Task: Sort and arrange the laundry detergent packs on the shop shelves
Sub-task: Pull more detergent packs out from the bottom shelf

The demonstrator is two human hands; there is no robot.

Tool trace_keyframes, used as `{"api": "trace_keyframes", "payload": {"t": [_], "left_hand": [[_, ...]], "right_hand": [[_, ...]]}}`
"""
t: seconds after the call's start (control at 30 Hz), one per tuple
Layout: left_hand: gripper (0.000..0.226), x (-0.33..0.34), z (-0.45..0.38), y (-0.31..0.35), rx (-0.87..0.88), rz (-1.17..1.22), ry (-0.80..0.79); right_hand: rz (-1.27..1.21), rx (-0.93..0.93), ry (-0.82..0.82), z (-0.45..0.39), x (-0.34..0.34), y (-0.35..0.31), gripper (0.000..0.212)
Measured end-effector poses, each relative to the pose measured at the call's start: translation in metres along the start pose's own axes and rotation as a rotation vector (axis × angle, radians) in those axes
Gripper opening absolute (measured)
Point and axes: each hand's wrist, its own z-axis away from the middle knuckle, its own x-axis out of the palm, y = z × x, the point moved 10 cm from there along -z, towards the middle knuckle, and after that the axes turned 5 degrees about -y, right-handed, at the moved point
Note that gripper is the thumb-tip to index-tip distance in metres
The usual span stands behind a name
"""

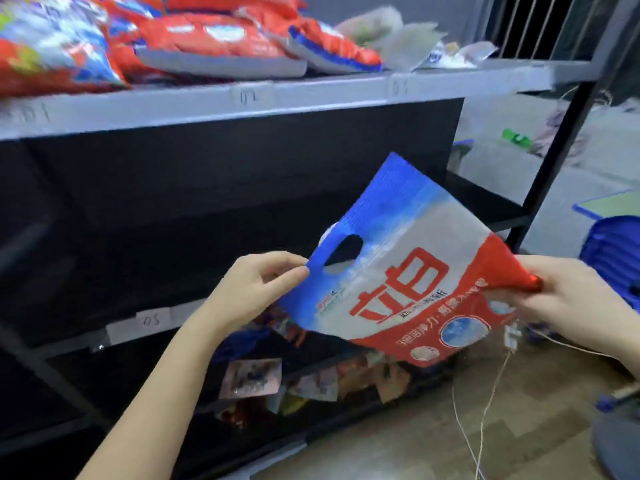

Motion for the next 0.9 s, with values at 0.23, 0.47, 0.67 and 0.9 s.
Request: {"api": "trace_keyframes", "payload": {"t": [0.23,0.47,0.67,0.9], "left_hand": [[0.022,0.059,-0.018,0.046,-0.002,0.299,-0.014],[0.028,0.022,-0.047,0.101,0.081,0.598,0.219],[0.031,-0.057,-0.087,0.127,0.156,0.511,0.372],[0.01,-0.177,-0.167,0.141,0.19,0.342,0.597]], "right_hand": [[-0.59,0.092,0.32,0.02,-0.056,-0.013,0.008],[-0.808,0.062,0.404,-0.018,-0.059,-0.034,0.02],[-0.752,-0.1,0.411,-0.099,-0.078,-0.074,0.015],[-0.732,-0.253,0.437,-0.254,-0.106,-0.128,0.014]]}}
